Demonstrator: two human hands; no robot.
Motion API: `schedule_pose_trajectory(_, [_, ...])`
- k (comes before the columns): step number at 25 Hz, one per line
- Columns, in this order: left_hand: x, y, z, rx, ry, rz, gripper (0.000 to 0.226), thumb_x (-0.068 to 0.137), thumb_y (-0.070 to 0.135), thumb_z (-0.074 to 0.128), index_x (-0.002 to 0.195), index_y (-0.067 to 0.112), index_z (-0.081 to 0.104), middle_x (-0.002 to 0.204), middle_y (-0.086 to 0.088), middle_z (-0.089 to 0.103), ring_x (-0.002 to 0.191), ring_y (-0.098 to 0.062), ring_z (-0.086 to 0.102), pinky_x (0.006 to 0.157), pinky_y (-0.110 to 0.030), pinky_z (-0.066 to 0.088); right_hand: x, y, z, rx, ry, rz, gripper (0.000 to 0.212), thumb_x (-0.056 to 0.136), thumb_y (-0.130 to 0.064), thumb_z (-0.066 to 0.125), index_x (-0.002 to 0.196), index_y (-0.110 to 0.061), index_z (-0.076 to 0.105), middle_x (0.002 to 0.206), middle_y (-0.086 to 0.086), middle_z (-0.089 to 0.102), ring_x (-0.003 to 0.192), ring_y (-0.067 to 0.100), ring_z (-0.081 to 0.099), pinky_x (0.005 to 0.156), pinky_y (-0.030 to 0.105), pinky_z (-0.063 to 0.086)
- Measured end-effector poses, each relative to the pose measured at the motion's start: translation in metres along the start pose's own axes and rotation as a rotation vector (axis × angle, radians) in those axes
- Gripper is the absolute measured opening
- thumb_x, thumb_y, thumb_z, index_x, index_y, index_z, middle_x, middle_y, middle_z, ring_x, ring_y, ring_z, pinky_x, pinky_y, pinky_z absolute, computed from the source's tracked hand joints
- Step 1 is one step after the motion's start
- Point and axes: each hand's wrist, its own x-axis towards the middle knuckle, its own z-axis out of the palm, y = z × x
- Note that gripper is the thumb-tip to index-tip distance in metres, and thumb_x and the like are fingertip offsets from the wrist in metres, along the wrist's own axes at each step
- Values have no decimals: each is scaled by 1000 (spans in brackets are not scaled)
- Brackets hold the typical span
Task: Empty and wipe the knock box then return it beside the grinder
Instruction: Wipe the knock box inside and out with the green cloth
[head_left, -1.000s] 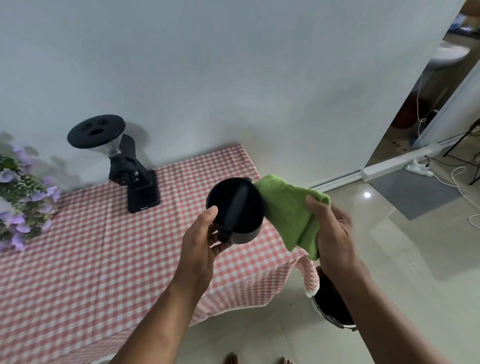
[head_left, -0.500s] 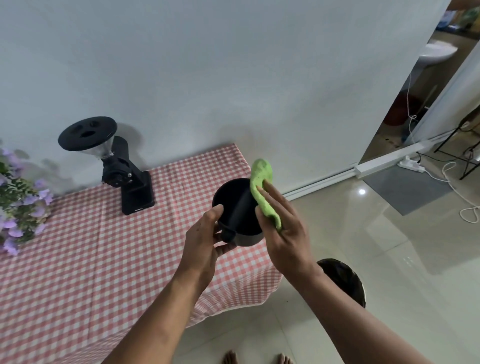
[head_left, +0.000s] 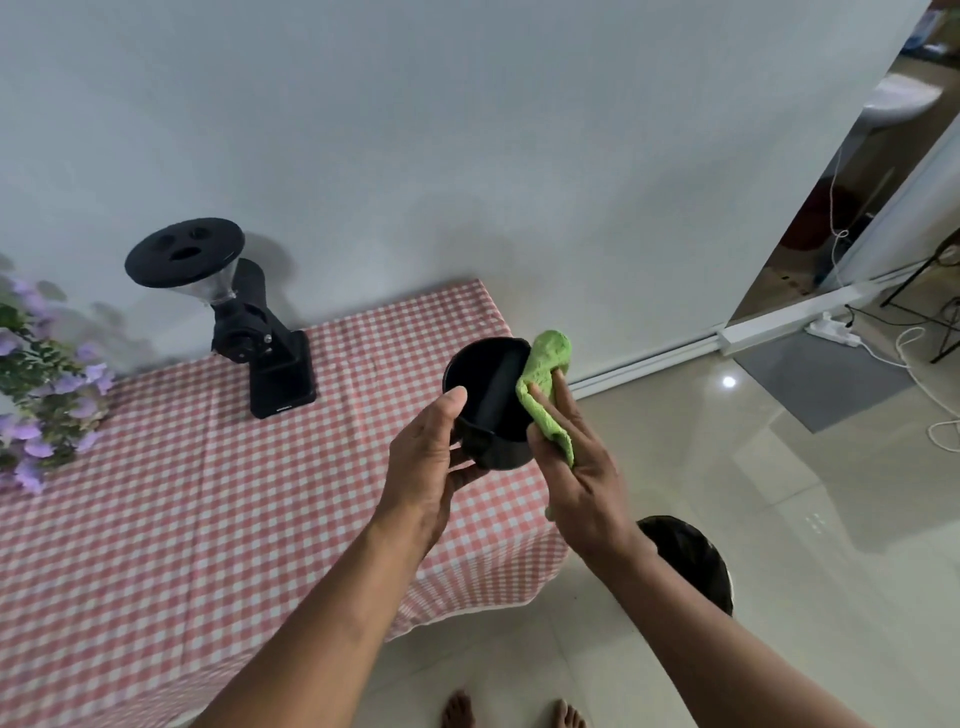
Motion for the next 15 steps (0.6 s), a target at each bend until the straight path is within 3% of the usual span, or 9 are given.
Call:
schedule_pose_trajectory(4, [8,-3,1,29,-10,-10,27,96,44,74,112,24,80,118,-15,81,110,-37,78,94,-51,65,5,8,-1,-97,0,23,46,106,-43,49,153,-46,48,173,-18,20,161,6,19,128,49,31])
schedule_pose_trajectory(6, [9,-7,2,30,-16,-15,31,95,45,74,116,23,79,119,-14,82,110,-36,78,92,-49,65,13,-1,3,-138,7,65,49,107,-43,46,156,-40,46,174,-18,16,161,5,16,128,47,31])
schedule_pose_trajectory(10, [17,-2,-7,71,-50,4,37,100,48,67,122,20,78,118,-12,83,108,-34,80,91,-49,66,12,-3,15,-303,-76,-146,53,108,-43,41,159,-33,40,174,-8,17,164,14,-3,130,57,17])
schedule_pose_trajectory(15, [21,-2,-23,170,-109,6,34,104,47,62,117,23,81,116,-11,83,107,-34,80,97,-58,64,40,-13,7,-558,-221,-292,52,110,-43,37,161,-32,39,172,-13,24,164,11,-7,131,59,7])
